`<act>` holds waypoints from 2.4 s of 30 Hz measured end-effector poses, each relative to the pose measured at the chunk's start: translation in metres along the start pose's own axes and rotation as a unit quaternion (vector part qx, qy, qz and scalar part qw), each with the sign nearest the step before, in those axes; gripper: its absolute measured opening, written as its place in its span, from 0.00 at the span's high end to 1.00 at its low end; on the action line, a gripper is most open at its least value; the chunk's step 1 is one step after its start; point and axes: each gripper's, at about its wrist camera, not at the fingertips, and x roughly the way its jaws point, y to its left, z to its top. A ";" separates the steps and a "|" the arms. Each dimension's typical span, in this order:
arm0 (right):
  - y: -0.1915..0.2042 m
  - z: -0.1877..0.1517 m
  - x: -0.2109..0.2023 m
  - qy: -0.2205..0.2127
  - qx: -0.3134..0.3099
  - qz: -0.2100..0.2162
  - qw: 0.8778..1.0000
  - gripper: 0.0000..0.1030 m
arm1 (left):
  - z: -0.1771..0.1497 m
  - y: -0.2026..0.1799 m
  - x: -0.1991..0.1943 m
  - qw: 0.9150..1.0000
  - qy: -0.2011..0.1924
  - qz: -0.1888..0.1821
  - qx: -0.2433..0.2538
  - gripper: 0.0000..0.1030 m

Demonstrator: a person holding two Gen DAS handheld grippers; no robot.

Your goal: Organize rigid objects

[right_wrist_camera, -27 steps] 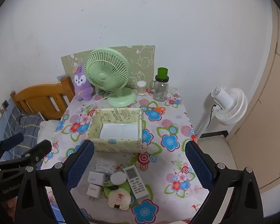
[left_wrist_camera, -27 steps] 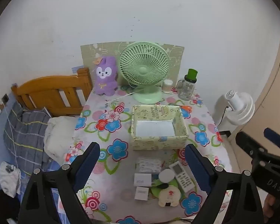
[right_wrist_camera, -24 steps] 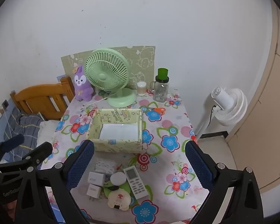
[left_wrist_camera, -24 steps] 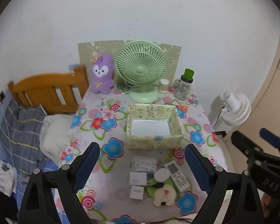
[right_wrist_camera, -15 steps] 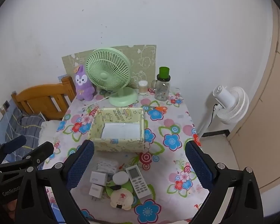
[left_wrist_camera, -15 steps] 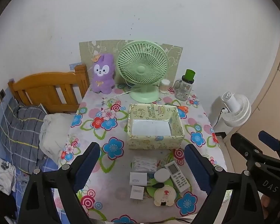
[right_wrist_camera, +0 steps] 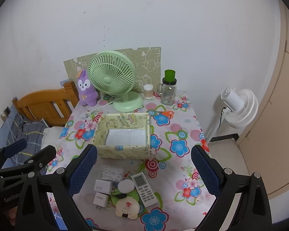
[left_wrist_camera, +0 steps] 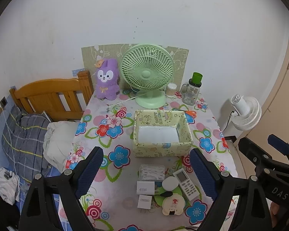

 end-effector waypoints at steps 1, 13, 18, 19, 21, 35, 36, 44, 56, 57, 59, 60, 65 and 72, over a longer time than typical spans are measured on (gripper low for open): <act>0.000 0.001 0.001 0.001 0.000 0.001 1.000 0.03 | 0.000 0.000 0.000 1.000 -0.001 0.001 0.001 0.11; 0.004 -0.001 -0.002 -0.010 -0.002 0.013 1.000 0.03 | 0.004 -0.001 0.003 1.000 -0.006 0.003 -0.003 0.11; 0.004 0.001 -0.001 -0.010 -0.002 0.013 1.000 0.03 | 0.004 -0.002 0.003 1.000 -0.007 0.003 -0.004 0.11; 0.004 0.001 -0.001 -0.011 -0.003 0.013 1.000 0.03 | 0.005 -0.002 0.003 1.000 -0.006 0.003 -0.003 0.11; 0.004 0.001 -0.001 -0.010 -0.002 0.012 1.000 0.03 | 0.005 -0.002 0.003 1.000 -0.006 0.004 -0.003 0.11; -0.001 0.003 -0.003 -0.019 0.001 0.006 1.000 0.03 | 0.003 -0.004 -0.001 1.000 -0.014 0.002 0.005 0.11; -0.001 0.001 -0.004 -0.019 0.002 0.005 1.000 0.03 | 0.003 -0.003 -0.001 1.000 -0.014 0.002 0.005 0.11; -0.002 0.001 -0.003 -0.019 0.004 0.004 1.000 0.03 | 0.004 -0.006 -0.003 1.000 -0.016 0.004 0.011 0.11; -0.003 0.000 -0.004 -0.024 0.000 -0.001 1.000 0.03 | 0.004 -0.007 -0.004 1.000 -0.013 0.004 0.011 0.11; -0.004 -0.001 -0.004 -0.023 0.002 0.000 1.000 0.03 | 0.005 -0.007 -0.004 1.000 -0.014 0.004 0.011 0.11; -0.005 0.000 -0.003 -0.022 0.002 0.002 1.000 0.03 | 0.005 -0.007 -0.004 1.000 -0.013 0.005 0.011 0.11; -0.005 -0.001 -0.004 -0.022 0.002 0.002 1.000 0.03 | 0.005 -0.006 -0.005 1.000 -0.013 0.005 0.011 0.11; -0.003 -0.003 -0.002 -0.018 0.001 0.004 1.000 0.03 | 0.005 -0.004 -0.002 1.000 -0.009 0.006 0.008 0.11; -0.004 -0.011 0.011 0.005 0.008 0.019 1.000 0.03 | -0.002 -0.001 0.009 1.000 0.005 -0.002 0.004 0.11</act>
